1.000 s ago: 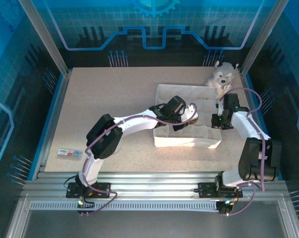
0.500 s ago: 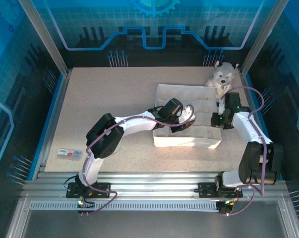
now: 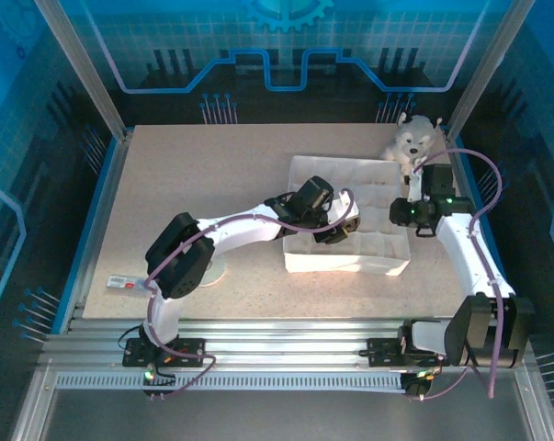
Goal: Roll the socks
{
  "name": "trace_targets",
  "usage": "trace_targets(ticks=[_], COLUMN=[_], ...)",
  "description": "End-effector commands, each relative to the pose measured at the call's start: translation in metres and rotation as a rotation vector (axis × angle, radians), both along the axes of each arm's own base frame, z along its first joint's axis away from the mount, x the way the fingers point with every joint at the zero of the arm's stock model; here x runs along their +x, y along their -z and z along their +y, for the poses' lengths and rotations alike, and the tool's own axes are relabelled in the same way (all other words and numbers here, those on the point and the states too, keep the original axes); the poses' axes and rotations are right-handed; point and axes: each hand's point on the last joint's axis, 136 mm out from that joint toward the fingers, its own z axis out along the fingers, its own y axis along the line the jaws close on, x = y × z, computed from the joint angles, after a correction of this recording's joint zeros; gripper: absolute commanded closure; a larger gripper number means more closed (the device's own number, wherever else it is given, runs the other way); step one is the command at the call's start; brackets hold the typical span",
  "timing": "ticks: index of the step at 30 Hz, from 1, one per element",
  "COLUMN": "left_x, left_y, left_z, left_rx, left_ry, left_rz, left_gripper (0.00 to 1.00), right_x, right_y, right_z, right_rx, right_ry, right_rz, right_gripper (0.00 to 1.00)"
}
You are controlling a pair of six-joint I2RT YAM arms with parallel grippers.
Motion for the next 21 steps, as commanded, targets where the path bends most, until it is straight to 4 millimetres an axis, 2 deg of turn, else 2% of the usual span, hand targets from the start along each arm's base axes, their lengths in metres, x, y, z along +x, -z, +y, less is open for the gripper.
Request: trace_targets(ticks=[1, 6, 8, 12, 14, 16, 21], left_x=[-0.006, -0.003, 0.001, 0.015, 0.025, 0.036, 0.05], left_y=[-0.029, -0.052, -0.064, -0.09, -0.102, -0.11, -0.11], left_z=[0.003, 0.013, 0.021, 0.051, 0.073, 0.1, 0.173], left_rx=[-0.061, -0.106, -0.125, -0.178, -0.217, -0.261, -0.291], left_ry=[0.008, -0.015, -0.036, -0.115, -0.174, -0.245, -0.418], left_rz=[0.004, -0.02, -0.03, -0.049, -0.044, -0.025, 0.002], left_gripper=[0.42, 0.42, 0.42, 0.4, 0.39, 0.37, 0.34], right_x=[-0.003, 0.0, 0.001, 0.002, 0.002, 0.0, -0.006], right_y=[-0.01, -0.013, -0.017, -0.04, -0.049, -0.056, -0.056], right_z=[0.023, 0.047, 0.048, 0.038, 0.027, 0.013, -0.032], right_rx=[0.041, 0.046, 0.041, -0.013, -0.056, -0.1, -0.169], right_ry=[-0.041, -0.098, -0.099, -0.089, -0.066, -0.035, 0.12], right_rz=[-0.002, -0.022, -0.042, -0.127, -0.172, -0.219, -0.337], right_gripper=[0.7, 0.71, 0.71, 0.69, 0.61, 0.47, 0.24])
